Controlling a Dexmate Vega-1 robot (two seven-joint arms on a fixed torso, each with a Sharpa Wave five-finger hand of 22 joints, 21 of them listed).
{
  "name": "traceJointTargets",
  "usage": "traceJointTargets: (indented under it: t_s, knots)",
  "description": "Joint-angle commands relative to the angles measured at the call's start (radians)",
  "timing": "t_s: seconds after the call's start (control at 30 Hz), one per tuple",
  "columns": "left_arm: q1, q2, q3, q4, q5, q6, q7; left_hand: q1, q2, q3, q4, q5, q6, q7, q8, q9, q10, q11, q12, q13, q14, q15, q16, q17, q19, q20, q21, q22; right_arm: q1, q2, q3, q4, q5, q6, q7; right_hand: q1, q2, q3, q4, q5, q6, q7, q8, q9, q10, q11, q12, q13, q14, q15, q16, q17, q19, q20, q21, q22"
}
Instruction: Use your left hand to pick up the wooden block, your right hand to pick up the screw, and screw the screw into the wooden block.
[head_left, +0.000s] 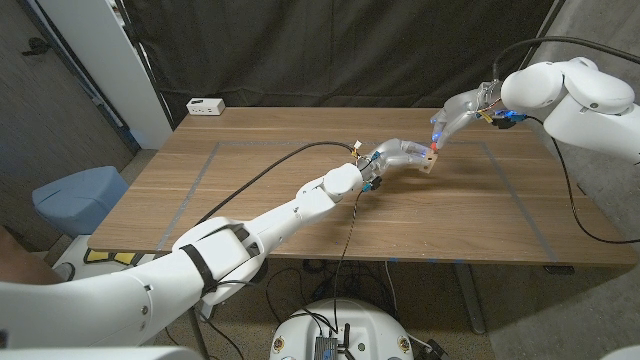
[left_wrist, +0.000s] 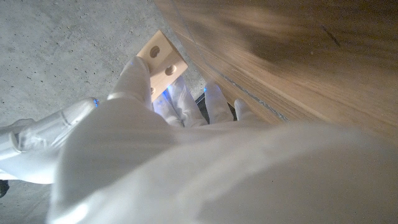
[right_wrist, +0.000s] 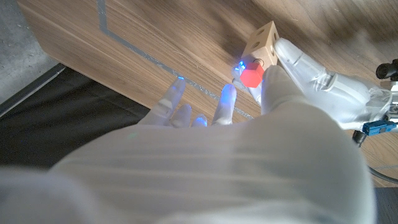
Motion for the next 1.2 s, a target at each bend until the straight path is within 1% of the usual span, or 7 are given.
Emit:
traceJointTargets:
  t_s: [0.03,0.37,0.67,0.83,0.87,1.0,1.2]
  knots:
    - [-0.009,-0.008,-0.001,0.025,-0.004,-0.014,-0.004,-0.011,0.024,0.017,0.014,0.008,0.093,0.022,0.008,0.002,0.012,0.001,0.01,0.094,0.008,-0.054,-0.002,0.001,-0.004,0.0,-0.001,0.002,0.005,0.002,-0.016,0.009,0.005,-0.002,-0.018,0.013,0.003,0.004,-0.005,0.007,0.007,0.002,0.005,-0.001,0.009,-0.001,0.008,0.002,0.011,-0.024,0.005,0.003,0.007,0.001,0.003,0.003]
    - [-0.013,-0.012,-0.001,0.035,-0.004,-0.019,-0.004,-0.013,0.024,0.017,0.015,0.008,0.094,0.022,0.008,0.002,0.012,0.001,0.01,0.095,0.008,-0.053,-0.002,0.002,-0.004,0.0,-0.001,0.002,0.004,0.005,-0.02,0.014,0.006,0.004,-0.031,0.018,0.009,0.01,-0.008,0.007,0.023,-0.001,0.01,-0.003,0.014,-0.001,0.009,0.002,0.013,-0.024,0.006,0.003,0.01,-0.002,0.003,0.003]
    - [-0.014,-0.013,-0.001,0.039,-0.005,-0.02,-0.005,-0.01,0.024,0.018,0.013,0.008,0.093,0.024,0.007,0.002,0.012,0.001,0.01,0.095,0.007,-0.055,-0.002,0.001,-0.003,-0.001,-0.001,0.002,-0.001,0.006,-0.018,0.016,0.01,0.009,-0.048,0.025,0.016,0.017,-0.012,0.006,0.058,-0.006,0.023,-0.006,0.028,-0.003,0.012,0.002,0.025,-0.028,0.01,0.003,0.017,-0.005,0.004,0.003]
    - [-0.016,-0.015,-0.001,0.044,-0.005,-0.023,-0.006,-0.011,0.025,0.017,0.014,0.008,0.092,0.024,0.007,0.002,0.013,0.001,0.01,0.095,0.008,-0.053,-0.002,0.002,-0.004,0.0,-0.002,0.002,-0.006,0.004,-0.016,0.015,0.011,0.012,-0.058,0.034,0.021,0.022,-0.016,0.006,0.087,-0.011,0.033,-0.008,0.041,-0.012,0.015,0.002,0.033,-0.03,0.012,0.002,0.023,-0.009,0.005,0.003]
    - [-0.016,-0.016,-0.001,0.045,-0.006,-0.024,-0.007,-0.011,0.025,0.018,0.014,0.008,0.093,0.024,0.007,0.002,0.013,0.001,0.01,0.095,0.008,-0.052,-0.001,0.002,-0.004,0.0,-0.001,0.002,-0.007,0.004,-0.015,0.013,0.009,0.011,-0.06,0.038,0.023,0.024,-0.017,0.006,0.089,-0.012,0.034,-0.008,0.041,-0.019,0.014,0.002,0.034,-0.031,0.012,0.002,0.024,-0.01,0.005,0.003]
    - [-0.017,-0.016,-0.001,0.046,-0.005,-0.024,-0.006,-0.01,0.024,0.017,0.013,0.008,0.093,0.024,0.007,0.002,0.013,0.001,0.01,0.094,0.009,-0.053,-0.001,0.001,-0.004,-0.001,-0.001,0.002,-0.009,0.004,-0.015,0.013,0.008,0.011,-0.063,0.048,0.022,0.028,-0.023,0.005,0.102,-0.013,0.039,-0.01,0.048,-0.023,0.015,0.002,0.039,-0.034,0.012,0.001,0.027,-0.013,0.006,0.003]
    - [-0.016,-0.015,-0.001,0.043,-0.005,-0.023,-0.006,-0.01,0.024,0.017,0.013,0.008,0.093,0.022,0.007,0.002,0.013,0.001,0.01,0.094,0.009,-0.054,-0.001,0.001,-0.003,-0.001,-0.001,0.002,-0.013,0.005,-0.015,0.012,0.008,0.011,-0.07,0.053,0.022,0.032,-0.025,0.005,0.112,-0.016,0.042,-0.011,0.055,-0.025,0.016,0.002,0.045,-0.037,0.013,0.001,0.031,-0.017,0.006,0.003]
